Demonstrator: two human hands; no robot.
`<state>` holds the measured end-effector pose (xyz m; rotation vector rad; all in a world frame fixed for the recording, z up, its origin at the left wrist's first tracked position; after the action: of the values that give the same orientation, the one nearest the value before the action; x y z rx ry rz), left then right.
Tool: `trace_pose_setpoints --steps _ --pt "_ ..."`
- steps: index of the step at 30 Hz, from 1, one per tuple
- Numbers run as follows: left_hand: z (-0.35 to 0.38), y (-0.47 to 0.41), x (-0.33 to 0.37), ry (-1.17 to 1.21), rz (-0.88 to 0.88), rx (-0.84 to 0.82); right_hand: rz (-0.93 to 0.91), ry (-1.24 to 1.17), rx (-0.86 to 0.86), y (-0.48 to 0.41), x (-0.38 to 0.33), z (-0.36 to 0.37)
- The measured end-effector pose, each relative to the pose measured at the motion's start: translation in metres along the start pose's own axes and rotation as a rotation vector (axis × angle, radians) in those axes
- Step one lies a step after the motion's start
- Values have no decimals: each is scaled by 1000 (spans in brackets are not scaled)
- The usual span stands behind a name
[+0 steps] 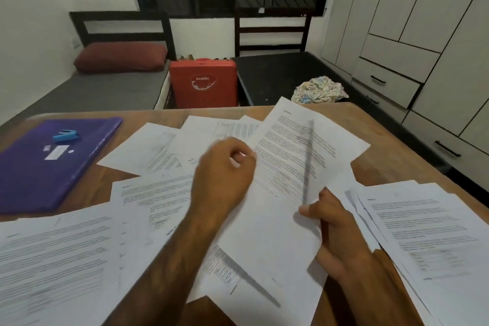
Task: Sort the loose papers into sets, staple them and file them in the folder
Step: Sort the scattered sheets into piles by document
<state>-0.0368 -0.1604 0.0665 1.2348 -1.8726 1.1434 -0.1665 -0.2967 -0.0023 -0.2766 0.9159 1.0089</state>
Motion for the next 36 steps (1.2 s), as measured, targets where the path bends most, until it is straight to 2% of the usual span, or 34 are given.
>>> trace_pose_setpoints --steps 1,3,6,8,11,17,22,30,36 --pt "-8 -6 -4 -79 15 42 24 -27 -27 3 -1 -6" --pt "-21 -13 -9 -64 -119 -65 91 -105 -49 10 -4 -12" --pt "-33 -11 -10 262 -285 -242 170 -171 -65 13 1 -18" --pt "-36 -5 -13 423 -326 -266 205 -225 -62 16 3 -16" --pt "-47 3 -24 419 -278 -212 179 -148 87 16 5 -12" --pt "-77 14 -52 424 -283 -156 40 219 209 22 13 14" --pt "-104 21 -73 385 -324 -100 37 367 200 25 22 38" --pt "-137 22 -108 390 -378 -18 61 586 60 26 42 73" --pt "-152 15 -142 300 -412 84 174 739 -46 25 61 89"
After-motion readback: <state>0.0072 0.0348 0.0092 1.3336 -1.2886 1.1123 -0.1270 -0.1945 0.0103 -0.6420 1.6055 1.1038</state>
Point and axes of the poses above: each hand's wrist, its own y-axis away from the middle knuckle, its own z-axis out of the palm, x = y × z, the point moved 1 cm from there along -y, towards the middle knuckle, and after that the axes turned 13 degrees about x, right-handed, at the moved point
